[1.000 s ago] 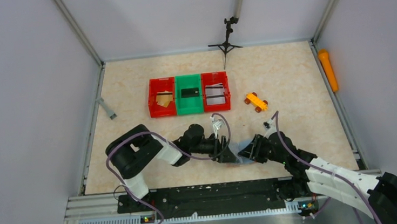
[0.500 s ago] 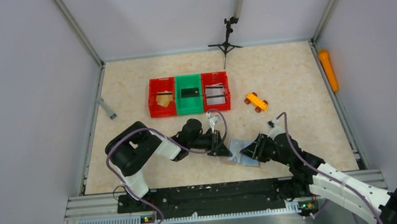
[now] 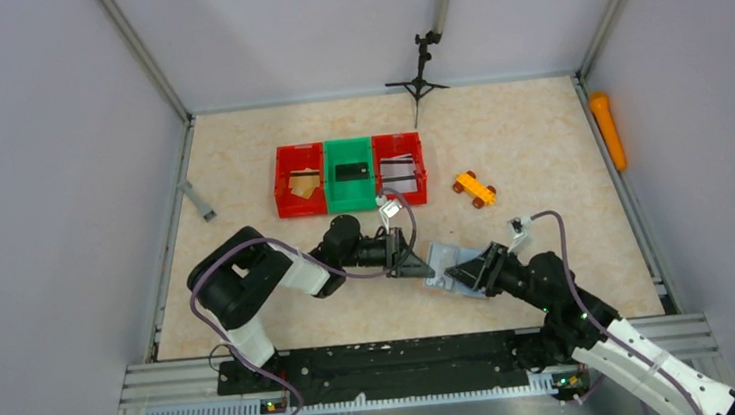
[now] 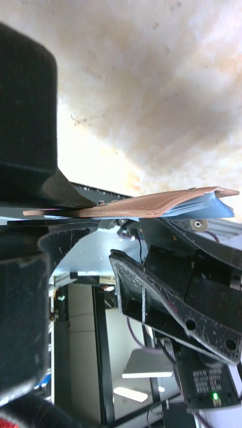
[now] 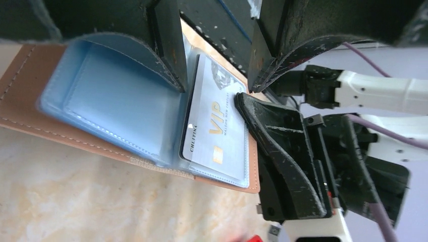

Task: Take the credit cards out of the card holder
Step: Remove the credit card from the card holder.

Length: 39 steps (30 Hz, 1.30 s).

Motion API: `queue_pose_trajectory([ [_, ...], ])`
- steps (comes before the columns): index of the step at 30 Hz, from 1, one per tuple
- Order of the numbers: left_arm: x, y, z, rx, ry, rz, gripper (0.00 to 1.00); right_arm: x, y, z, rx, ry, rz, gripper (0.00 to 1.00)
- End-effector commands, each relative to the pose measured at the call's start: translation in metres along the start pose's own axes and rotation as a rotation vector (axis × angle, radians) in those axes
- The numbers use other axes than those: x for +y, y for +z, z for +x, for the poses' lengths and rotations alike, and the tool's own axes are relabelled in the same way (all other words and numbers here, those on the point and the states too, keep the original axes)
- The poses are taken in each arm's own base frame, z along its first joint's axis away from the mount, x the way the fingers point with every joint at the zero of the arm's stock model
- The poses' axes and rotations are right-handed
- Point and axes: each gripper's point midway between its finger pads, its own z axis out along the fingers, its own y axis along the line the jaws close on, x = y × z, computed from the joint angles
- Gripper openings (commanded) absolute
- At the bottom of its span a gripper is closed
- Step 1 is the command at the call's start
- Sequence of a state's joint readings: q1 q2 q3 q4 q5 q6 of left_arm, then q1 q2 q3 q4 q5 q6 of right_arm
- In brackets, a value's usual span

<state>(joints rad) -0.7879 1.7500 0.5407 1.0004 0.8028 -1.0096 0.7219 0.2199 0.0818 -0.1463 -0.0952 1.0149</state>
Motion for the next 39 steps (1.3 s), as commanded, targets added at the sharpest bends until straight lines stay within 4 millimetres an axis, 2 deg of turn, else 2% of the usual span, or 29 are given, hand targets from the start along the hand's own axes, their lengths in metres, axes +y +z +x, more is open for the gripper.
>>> queue_pose_trajectory([
  [1, -0.054, -0.010, -0.017, -0.064, 0.044, 0.188, 0.02, 0.045, -0.015, -0.023, -0.073, 0.018, -0.147, 0.49],
  [7, -0.073, -0.014, -0.020, -0.073, 0.036, 0.260, 0.02, 0.074, -0.029, -0.031, -0.099, 0.022, -0.272, 0.45],
  [10, -0.076, -0.015, -0.019, -0.068, 0.034, 0.267, 0.02, 0.082, -0.031, -0.030, -0.085, 0.032, -0.310, 0.44],
  [17, -0.077, -0.016, -0.018, -0.069, 0.042, 0.271, 0.02, 0.103, -0.039, -0.037, -0.107, 0.056, -0.407, 0.34],
  [19, -0.078, -0.017, -0.017, -0.069, 0.045, 0.278, 0.01, 0.102, -0.038, -0.038, -0.110, 0.071, -0.398, 0.30],
  [22, -0.084, -0.020, -0.017, -0.075, 0.063, 0.301, 0.03, 0.084, -0.032, -0.036, -0.100, 0.076, -0.286, 0.30],
  [24, -0.086, -0.020, -0.016, -0.075, 0.070, 0.310, 0.04, 0.079, -0.029, -0.034, -0.088, 0.072, -0.250, 0.29],
  [28, -0.090, -0.020, -0.016, -0.072, 0.077, 0.338, 0.07, 0.084, -0.027, -0.031, -0.066, 0.067, -0.278, 0.26],
  [34, -0.094, -0.019, -0.015, -0.068, 0.078, 0.368, 0.07, 0.089, -0.028, -0.032, -0.063, 0.061, -0.297, 0.04],
  [37, -0.093, -0.018, -0.014, -0.062, 0.077, 0.365, 0.12, 0.090, -0.029, -0.032, -0.062, 0.052, -0.300, 0.00],
  [39, -0.092, -0.018, -0.013, -0.060, 0.078, 0.358, 0.20, 0.090, -0.029, -0.032, -0.062, 0.051, -0.301, 0.00],
])
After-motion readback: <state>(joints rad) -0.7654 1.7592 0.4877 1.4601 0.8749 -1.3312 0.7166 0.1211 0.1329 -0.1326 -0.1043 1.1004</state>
